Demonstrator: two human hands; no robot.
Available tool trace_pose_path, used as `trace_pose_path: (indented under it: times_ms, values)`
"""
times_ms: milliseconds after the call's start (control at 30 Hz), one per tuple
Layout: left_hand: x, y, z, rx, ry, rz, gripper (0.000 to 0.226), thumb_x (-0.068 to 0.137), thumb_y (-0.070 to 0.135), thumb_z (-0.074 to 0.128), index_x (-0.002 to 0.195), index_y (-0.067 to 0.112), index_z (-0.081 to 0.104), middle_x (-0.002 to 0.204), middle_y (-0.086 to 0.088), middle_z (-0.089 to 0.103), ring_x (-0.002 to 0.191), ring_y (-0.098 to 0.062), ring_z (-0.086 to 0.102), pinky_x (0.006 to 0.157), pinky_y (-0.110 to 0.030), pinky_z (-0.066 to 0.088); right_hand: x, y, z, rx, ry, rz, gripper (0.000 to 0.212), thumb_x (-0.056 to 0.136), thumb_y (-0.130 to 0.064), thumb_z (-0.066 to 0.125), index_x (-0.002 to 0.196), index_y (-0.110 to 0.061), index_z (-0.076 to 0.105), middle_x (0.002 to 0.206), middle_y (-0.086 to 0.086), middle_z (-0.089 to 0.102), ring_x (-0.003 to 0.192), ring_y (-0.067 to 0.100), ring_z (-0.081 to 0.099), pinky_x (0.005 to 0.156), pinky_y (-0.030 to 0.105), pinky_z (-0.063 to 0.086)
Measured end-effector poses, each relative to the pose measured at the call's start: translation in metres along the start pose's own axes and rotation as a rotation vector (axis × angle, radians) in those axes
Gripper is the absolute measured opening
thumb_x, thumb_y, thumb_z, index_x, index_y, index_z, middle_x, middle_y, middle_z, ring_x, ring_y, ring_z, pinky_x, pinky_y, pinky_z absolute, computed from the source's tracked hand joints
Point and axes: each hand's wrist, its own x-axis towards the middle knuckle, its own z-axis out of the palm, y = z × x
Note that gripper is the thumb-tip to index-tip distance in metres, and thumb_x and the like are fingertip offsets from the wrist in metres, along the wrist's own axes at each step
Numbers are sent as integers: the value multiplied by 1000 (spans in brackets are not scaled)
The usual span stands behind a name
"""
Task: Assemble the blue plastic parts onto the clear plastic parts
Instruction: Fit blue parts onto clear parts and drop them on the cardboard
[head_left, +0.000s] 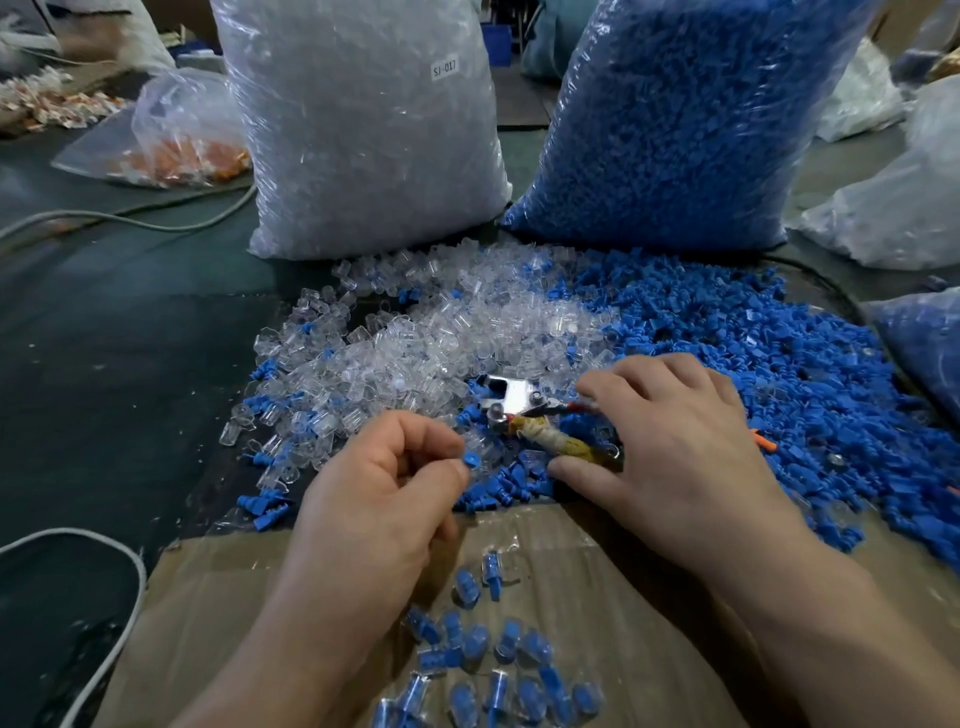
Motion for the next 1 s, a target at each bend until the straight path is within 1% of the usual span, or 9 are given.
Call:
trace_pose_path:
  times_ms: [100, 267, 400, 500, 633, 733, 800, 933, 1000]
  values:
    - [-3, -2, 5, 141, 53, 101, 23, 87, 23, 70, 90, 45, 67, 60, 4, 67, 42, -5, 54, 39, -17, 43, -9, -12, -2, 136, 149, -105, 54, 85, -69, 38, 119, -31, 56, 114, -12, 58, 108, 12, 49, 95, 34, 39]
    - [-10, -2, 10, 232, 62, 227, 15, 82, 38, 65, 95, 46, 68, 69, 8, 72, 56, -21, 66, 48, -43, 58, -18, -34, 2, 220, 193, -365, 27, 97, -40, 42, 91, -24, 63, 84, -8, 61, 78, 17, 57, 75, 39, 45]
    - [-15, 5, 8, 203, 11, 297, 18, 86, 60, 63, 96, 46, 69, 73, 7, 72, 59, -15, 67, 52, -31, 59, -19, -32, 0, 254, 255, -353, 26, 97, -31, 42, 87, -19, 63, 82, -4, 62, 75, 19, 56, 72, 35, 41]
    - [-12, 9, 4, 168, 49, 208, 35, 71, 67, 52, 91, 42, 68, 70, 9, 71, 55, -6, 64, 50, -17, 53, -21, -33, 0, 246, 280, -387, 25, 95, -27, 44, 89, -16, 65, 83, -1, 62, 76, 21, 56, 70, 36, 42]
    - [-9, 10, -1, 223, -97, 82, 52, 73, 73, 46, 81, 26, 64, 56, 5, 59, 49, -7, 52, 46, -19, 43, -22, -40, -3, 289, 248, -423, 28, 96, -26, 43, 86, -13, 65, 82, 2, 61, 75, 24, 56, 69, 42, 47]
    - [-10, 10, -2, 149, -132, 119, 50, 87, 72, 51, 79, 24, 63, 56, 8, 52, 51, -9, 47, 46, -25, 39, -28, -46, -7, 413, 208, -362, 30, 97, -33, 41, 74, -17, 52, 71, -6, 49, 66, 17, 45, 61, 39, 41]
    - [-12, 12, -2, 145, -152, 229, 38, 85, 66, 57, 81, 30, 64, 56, 9, 53, 50, -6, 46, 46, -23, 39, -29, -48, -10, 584, 87, -238, 30, 91, -38, 42, 69, -19, 46, 64, -7, 46, 61, 12, 44, 56, 35, 38]
    - [-19, 18, -2, 335, -142, 515, 14, 88, 53, 56, 93, 41, 61, 72, 10, 64, 58, -8, 60, 49, -20, 47, -32, -51, -21, 1494, -444, 249, 19, 67, -31, 51, 52, -20, 52, 49, -2, 41, 45, 12, 34, 41, 25, 26]
    - [-21, 19, -4, 383, -166, 583, 11, 89, 49, 58, 97, 41, 61, 81, 11, 65, 65, -12, 62, 53, -21, 49, -33, -50, -25, 1581, -564, 327, 18, 64, -29, 52, 49, -20, 52, 47, 0, 38, 41, 13, 30, 39, 23, 21]
